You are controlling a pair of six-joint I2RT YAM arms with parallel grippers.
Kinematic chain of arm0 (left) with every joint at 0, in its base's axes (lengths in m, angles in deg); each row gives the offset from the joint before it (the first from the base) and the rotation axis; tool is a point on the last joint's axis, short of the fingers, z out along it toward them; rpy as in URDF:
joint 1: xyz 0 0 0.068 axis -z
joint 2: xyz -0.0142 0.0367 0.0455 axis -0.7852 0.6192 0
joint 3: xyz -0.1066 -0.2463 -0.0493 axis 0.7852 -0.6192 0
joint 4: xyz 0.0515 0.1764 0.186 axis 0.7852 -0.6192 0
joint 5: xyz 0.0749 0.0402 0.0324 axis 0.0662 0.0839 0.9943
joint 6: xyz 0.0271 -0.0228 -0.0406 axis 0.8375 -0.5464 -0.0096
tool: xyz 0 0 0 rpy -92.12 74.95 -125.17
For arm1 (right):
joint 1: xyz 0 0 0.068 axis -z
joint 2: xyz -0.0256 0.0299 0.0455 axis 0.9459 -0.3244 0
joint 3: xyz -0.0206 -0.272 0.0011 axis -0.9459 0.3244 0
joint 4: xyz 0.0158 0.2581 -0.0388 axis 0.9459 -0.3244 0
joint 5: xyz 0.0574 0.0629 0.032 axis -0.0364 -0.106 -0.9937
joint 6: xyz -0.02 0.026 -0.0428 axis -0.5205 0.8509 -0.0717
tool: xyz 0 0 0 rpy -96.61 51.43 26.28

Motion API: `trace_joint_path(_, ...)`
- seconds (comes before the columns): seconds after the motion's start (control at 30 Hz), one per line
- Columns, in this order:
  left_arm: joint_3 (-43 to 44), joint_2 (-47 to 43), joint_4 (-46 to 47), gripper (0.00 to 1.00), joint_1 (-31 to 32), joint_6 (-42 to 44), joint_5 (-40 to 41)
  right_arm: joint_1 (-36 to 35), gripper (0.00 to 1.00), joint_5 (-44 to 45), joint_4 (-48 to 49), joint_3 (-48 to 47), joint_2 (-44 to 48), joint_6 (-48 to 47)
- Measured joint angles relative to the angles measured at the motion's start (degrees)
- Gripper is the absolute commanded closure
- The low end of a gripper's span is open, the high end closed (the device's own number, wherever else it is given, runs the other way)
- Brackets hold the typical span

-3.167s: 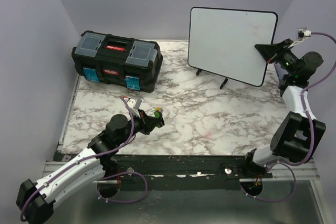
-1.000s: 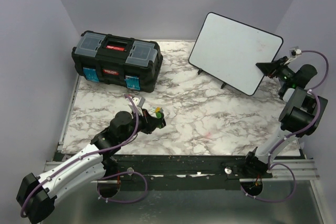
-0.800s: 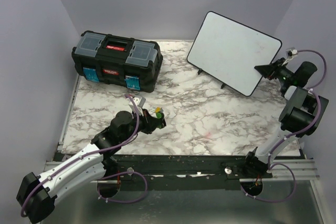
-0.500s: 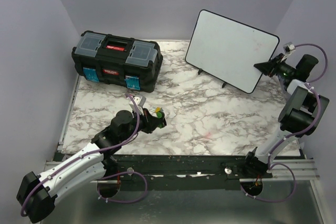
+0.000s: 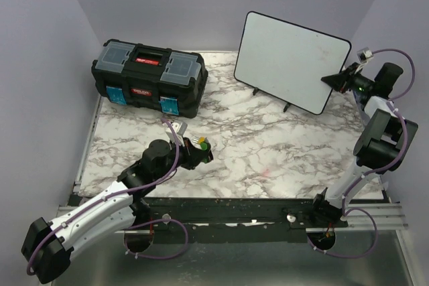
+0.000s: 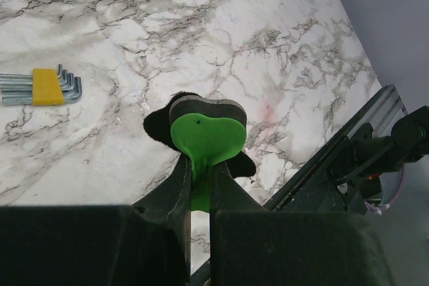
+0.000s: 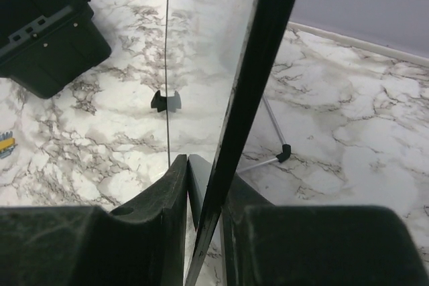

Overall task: Erase the whiteboard
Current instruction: Place the whiteboard on the whiteboard stand.

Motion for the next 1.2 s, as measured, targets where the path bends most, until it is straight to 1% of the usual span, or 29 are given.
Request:
trace_joint_path(0.3, 0.66, 0.96, 0.04, 1.00, 0.00, 0.42, -0.07, -0.44, 0.88, 2.01, -0.98, -4.55, -1.79, -0.66)
trace_joint_path(0.47, 0.66, 1.22, 0.02, 1.00, 0.00, 0.52, -0.11, -0.42, 0.88, 2.54, -1.70, -4.81, -2.99, -0.79)
trace_joint_path(0.6, 0.68, 1.25, 0.00, 1.00, -0.02, 0.68, -0.13, -0.39, 0.87, 2.54, -1.92, -3.06, -2.58, -2.27)
trace_joint_path(0.77, 0.66, 1.38, 0.02, 1.00, -0.02, 0.70, -0.17, -0.26, 0.85, 2.62, -3.56, 1.05, -1.75, -6.29)
trace_joint_path(0.93, 0.66, 1.40, 0.02, 1.00, -0.02, 0.68, -0.22, -0.02, 0.77, 3.04, -4.96, 2.84, -0.92, -9.25)
trace_joint_path(1.07, 0.66, 0.96, 0.04, 1.00, 0.00, 0.66, -0.22, -0.02, 0.67, 5.20, -5.77, 3.56, -0.28, -11.61)
trace_joint_path(1.2, 0.66, 0.74, 0.09, 1.00, -0.02, 0.63, -0.26, 0.04, 0.63, 8.11, -8.28, 4.44, -0.22, -11.72)
